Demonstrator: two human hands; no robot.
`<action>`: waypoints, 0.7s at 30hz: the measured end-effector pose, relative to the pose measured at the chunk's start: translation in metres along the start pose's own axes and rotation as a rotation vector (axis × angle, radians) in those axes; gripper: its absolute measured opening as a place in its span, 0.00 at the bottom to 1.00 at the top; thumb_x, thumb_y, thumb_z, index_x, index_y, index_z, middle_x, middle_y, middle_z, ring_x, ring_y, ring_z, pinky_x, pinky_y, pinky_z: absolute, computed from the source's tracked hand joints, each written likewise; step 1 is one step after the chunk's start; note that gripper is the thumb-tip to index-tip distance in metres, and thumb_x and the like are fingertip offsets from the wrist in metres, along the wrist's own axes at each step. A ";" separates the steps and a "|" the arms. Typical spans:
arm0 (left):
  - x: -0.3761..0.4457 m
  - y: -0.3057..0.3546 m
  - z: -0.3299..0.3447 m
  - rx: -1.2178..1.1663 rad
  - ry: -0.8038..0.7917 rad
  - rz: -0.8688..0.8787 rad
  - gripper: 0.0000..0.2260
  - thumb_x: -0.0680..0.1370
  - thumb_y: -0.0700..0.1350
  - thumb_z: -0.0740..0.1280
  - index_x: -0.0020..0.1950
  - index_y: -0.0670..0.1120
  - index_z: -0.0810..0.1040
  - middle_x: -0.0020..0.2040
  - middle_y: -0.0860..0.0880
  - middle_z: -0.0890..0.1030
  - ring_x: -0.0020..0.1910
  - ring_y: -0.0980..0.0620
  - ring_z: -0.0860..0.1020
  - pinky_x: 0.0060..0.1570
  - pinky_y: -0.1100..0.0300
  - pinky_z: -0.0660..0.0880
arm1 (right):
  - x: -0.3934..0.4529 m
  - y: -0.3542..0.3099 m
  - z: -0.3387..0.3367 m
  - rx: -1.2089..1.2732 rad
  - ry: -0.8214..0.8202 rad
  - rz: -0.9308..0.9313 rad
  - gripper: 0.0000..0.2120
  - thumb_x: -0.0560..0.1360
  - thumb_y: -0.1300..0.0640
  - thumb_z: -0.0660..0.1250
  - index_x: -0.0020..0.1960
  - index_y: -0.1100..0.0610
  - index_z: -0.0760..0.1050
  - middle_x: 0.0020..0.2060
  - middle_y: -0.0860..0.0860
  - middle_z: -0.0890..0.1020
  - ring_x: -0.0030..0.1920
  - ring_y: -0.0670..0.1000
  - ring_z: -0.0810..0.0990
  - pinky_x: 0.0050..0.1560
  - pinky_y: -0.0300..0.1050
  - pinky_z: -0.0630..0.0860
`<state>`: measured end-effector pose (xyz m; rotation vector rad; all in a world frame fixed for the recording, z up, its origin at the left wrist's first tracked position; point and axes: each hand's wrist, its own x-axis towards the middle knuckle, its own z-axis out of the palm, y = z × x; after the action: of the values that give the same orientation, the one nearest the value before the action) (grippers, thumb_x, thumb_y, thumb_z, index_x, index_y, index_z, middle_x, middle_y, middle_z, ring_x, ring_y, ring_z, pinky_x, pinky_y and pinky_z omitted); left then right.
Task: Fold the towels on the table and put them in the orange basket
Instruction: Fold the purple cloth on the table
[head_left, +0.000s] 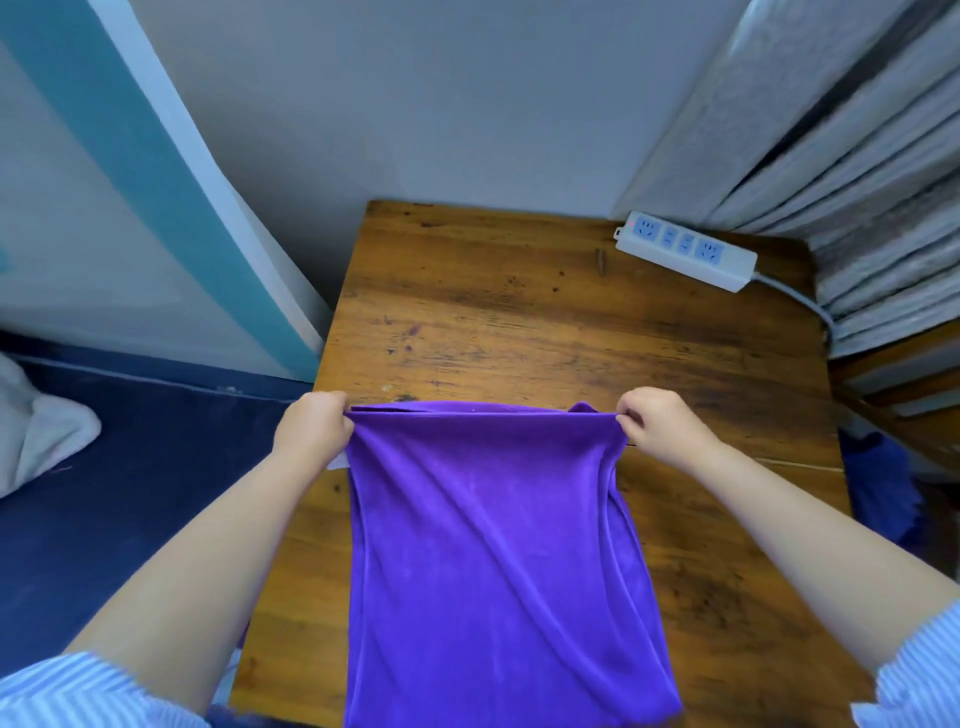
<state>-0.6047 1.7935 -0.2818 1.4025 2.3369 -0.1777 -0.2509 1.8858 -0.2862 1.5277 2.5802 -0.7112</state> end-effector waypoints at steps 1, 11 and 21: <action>-0.005 -0.001 -0.001 0.002 0.005 0.010 0.09 0.74 0.36 0.59 0.49 0.39 0.78 0.51 0.38 0.79 0.52 0.39 0.76 0.46 0.54 0.72 | -0.003 -0.002 0.003 -0.031 -0.034 0.003 0.08 0.75 0.63 0.61 0.46 0.66 0.77 0.45 0.61 0.79 0.50 0.58 0.77 0.50 0.45 0.69; -0.035 -0.003 0.016 0.046 -0.006 0.032 0.10 0.76 0.37 0.57 0.49 0.40 0.77 0.52 0.41 0.79 0.52 0.40 0.77 0.45 0.54 0.73 | -0.013 -0.027 0.030 -0.069 0.022 -0.108 0.06 0.71 0.67 0.64 0.43 0.69 0.78 0.60 0.64 0.75 0.62 0.62 0.72 0.59 0.51 0.73; -0.038 -0.005 0.023 0.025 -0.043 0.023 0.08 0.78 0.39 0.58 0.51 0.41 0.76 0.53 0.43 0.78 0.52 0.43 0.77 0.47 0.54 0.73 | 0.046 -0.053 0.017 -0.498 -0.413 -0.173 0.15 0.74 0.66 0.56 0.59 0.63 0.70 0.67 0.58 0.67 0.66 0.58 0.65 0.59 0.49 0.70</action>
<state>-0.5870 1.7527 -0.2882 1.4221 2.2902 -0.2292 -0.3217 1.8952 -0.2953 0.9109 2.3438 -0.3094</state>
